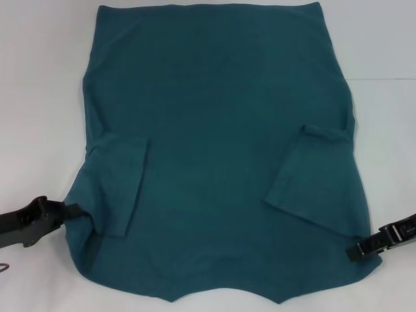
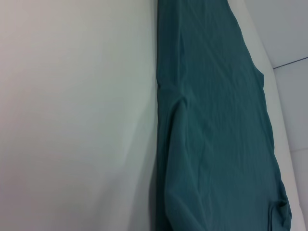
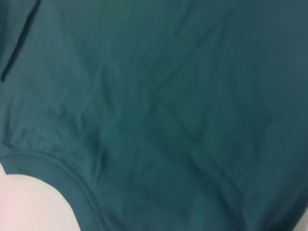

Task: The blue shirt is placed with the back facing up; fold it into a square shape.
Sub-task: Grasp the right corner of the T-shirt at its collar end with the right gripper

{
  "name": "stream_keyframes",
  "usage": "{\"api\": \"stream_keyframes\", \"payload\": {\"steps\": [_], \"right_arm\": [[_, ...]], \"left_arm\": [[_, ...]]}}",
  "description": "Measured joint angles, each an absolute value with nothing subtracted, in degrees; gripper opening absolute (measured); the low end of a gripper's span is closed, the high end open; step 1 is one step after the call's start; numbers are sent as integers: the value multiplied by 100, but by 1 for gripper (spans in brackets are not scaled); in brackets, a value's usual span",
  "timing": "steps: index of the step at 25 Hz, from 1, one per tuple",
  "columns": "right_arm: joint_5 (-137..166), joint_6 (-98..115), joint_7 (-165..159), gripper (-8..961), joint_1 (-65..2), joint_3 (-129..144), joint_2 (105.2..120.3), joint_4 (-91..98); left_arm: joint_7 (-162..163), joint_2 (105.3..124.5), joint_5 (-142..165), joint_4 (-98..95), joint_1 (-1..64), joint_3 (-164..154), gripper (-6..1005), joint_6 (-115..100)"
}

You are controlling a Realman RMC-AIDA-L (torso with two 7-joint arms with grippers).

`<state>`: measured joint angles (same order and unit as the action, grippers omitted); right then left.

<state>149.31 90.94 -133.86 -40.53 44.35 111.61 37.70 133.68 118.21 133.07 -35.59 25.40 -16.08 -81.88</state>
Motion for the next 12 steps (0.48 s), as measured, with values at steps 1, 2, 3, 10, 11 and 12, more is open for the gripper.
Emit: {"api": "stream_keyframes", "payload": {"steps": [1,2,3,10,11,12], "right_arm": [[14931,9094,-13386,665,-4053,4435,11161,3770],[14930,9095,-13386,665,-4066,4432,11172,3770],[14930,9095,-13386,665,-4080,4433,11181,3770],[14966,9159,-13477,664,-4108,4514,11184,3773],[14966,9159,-13477,664,-4108,4514,11184,3773],[14966,9174,-13479,664,-4097,4512,11178,3787]], "left_arm": [[13368,11821,13307,-3559,2540,-1608,-1,-8188],[13368,11821,13307,-3559,2539,-1608,-1,-8188],[13368,11821,13307,-3559,2538,-1608,-1,-8188],[13368,11821,13307,-3559,2534,-1608,-2,-8189],[13368,11821,13307,-3559,2536,-1609,-2,-8189],[13368,11821,13307,-3559,2536,-1608,-2,-8189]]}}
